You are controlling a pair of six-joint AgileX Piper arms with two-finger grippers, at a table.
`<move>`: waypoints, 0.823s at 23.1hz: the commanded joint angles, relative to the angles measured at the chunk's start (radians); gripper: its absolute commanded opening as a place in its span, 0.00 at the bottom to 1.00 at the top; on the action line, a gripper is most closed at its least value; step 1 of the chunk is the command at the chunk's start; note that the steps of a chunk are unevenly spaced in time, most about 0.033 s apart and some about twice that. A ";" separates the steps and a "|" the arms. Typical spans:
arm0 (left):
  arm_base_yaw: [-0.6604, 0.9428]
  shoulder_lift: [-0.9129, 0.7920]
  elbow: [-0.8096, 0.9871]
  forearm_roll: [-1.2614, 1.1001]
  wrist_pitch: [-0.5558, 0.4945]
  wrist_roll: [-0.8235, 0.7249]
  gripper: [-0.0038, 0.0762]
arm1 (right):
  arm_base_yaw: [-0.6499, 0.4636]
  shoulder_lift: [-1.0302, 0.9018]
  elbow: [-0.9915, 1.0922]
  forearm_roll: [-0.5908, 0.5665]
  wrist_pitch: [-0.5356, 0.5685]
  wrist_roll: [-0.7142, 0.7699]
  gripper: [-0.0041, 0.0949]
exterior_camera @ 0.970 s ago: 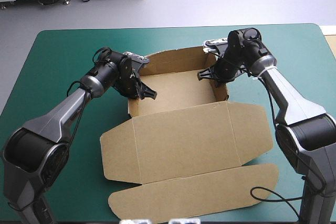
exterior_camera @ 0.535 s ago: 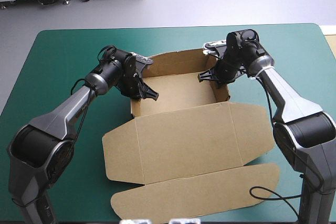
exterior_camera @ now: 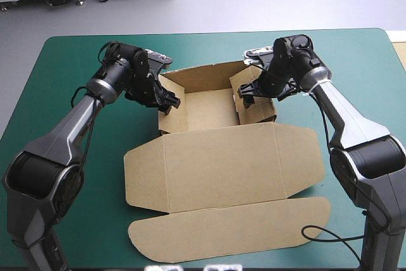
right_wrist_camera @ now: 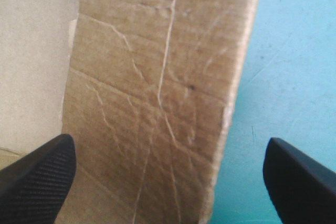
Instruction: Fold the box
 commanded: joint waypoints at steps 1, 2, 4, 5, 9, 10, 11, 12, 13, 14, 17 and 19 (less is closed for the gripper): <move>0.014 -0.072 -0.051 -0.046 0.053 0.027 0.72 | -0.020 -0.092 -0.066 0.016 0.009 -0.016 0.95; 0.014 -0.076 -0.059 -0.061 0.053 0.042 0.72 | -0.023 -0.099 -0.081 0.014 0.009 -0.021 0.95; 0.014 -0.114 -0.098 -0.156 0.053 0.090 0.72 | -0.031 -0.132 -0.129 0.037 0.009 -0.036 0.95; 0.014 -0.156 -0.119 -0.208 0.053 0.108 0.72 | -0.035 -0.156 -0.154 0.056 0.009 -0.053 0.95; 0.014 -0.326 -0.120 -0.151 0.056 0.132 0.61 | -0.040 -0.172 -0.165 0.049 0.009 -0.077 0.95; 0.014 -0.378 -0.115 -0.117 0.056 0.132 0.50 | -0.040 -0.161 -0.165 0.053 0.009 -0.077 0.95; 0.014 -0.406 -0.106 -0.104 0.056 0.132 0.43 | -0.040 -0.153 -0.165 0.056 0.009 -0.077 0.95; 0.014 -0.441 -0.092 -0.094 0.056 0.132 0.34 | -0.040 -0.143 -0.165 0.056 0.009 -0.077 0.95; 0.014 -0.478 -0.073 -0.084 0.056 0.132 0.25 | -0.040 -0.133 -0.165 0.056 0.009 -0.077 0.95; 0.014 -0.508 -0.046 -0.072 0.056 0.132 0.18 | -0.040 -0.122 -0.165 0.056 0.009 -0.077 0.95; 0.014 -0.627 0.057 -0.033 0.056 0.132 0.04 | -0.040 -0.079 -0.165 0.056 0.009 -0.077 0.95; 0.014 -0.706 0.150 0.000 0.056 0.137 0.04 | -0.040 -0.043 -0.165 0.056 0.009 -0.077 0.95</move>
